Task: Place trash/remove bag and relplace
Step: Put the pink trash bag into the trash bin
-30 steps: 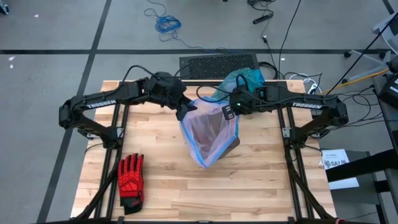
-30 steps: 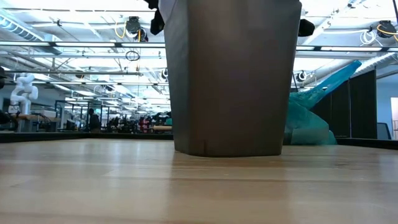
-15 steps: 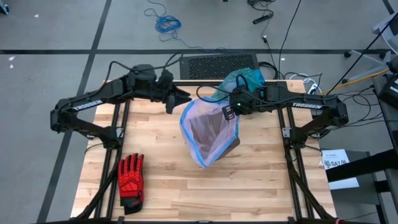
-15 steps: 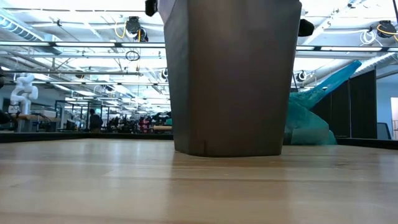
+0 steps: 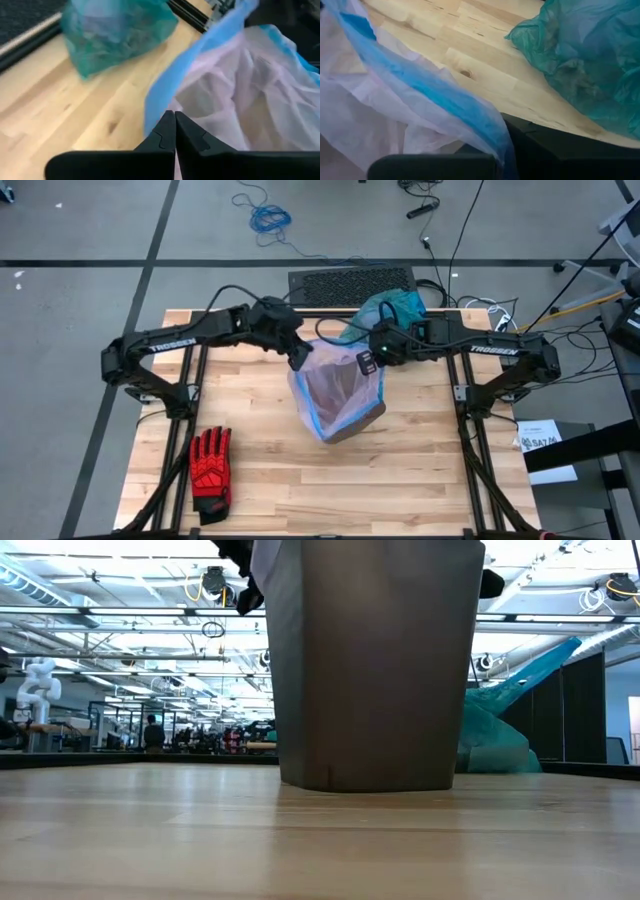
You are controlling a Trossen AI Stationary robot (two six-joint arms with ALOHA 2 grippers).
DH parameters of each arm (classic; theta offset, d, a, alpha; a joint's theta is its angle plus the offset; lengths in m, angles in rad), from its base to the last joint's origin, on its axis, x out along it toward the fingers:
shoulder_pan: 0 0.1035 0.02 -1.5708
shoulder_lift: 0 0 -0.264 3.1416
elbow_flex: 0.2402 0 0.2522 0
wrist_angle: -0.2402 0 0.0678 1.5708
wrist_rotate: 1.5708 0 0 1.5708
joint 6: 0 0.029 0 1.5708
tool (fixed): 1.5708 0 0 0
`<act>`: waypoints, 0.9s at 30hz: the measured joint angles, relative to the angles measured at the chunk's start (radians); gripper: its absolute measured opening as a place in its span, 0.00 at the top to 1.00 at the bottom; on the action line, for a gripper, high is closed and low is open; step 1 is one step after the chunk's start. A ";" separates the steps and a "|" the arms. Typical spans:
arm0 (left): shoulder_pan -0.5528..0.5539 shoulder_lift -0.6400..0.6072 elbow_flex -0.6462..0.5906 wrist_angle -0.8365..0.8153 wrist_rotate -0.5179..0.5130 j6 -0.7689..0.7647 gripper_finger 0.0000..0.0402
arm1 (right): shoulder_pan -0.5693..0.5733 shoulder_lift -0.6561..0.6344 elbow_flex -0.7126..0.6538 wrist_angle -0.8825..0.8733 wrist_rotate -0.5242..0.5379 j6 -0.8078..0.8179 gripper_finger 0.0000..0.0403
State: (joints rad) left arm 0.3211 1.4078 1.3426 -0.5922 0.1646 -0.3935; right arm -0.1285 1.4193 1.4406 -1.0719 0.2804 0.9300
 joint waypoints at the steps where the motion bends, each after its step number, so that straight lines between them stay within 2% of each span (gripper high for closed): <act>1: 0.008 -0.001 0.000 0.000 -0.005 0.008 0.99 | 0.001 0.000 0.000 -0.005 -0.001 0.010 1.00; 7: 0.033 -0.001 -0.055 -0.002 0.004 0.007 1.00 | -0.039 -0.002 -0.031 -0.006 -0.001 0.052 1.00; 12: 0.022 -0.001 -0.110 -0.004 0.011 -0.020 1.00 | -0.074 -0.001 -0.088 0.009 -0.091 0.060 1.00; 18: 0.003 0.000 -0.114 -0.009 0.013 -0.028 1.00 | -0.072 -0.001 -0.097 0.014 -0.177 0.065 1.00; 27: 0.003 0.000 -0.113 -0.045 0.003 -0.016 1.00 | -0.073 -0.001 -0.097 0.013 -0.195 0.071 1.00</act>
State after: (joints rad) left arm 0.3244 1.4075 1.2293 -0.6373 0.1673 -0.4091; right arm -0.2020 1.4181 1.3437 -1.0586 0.0851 1.0005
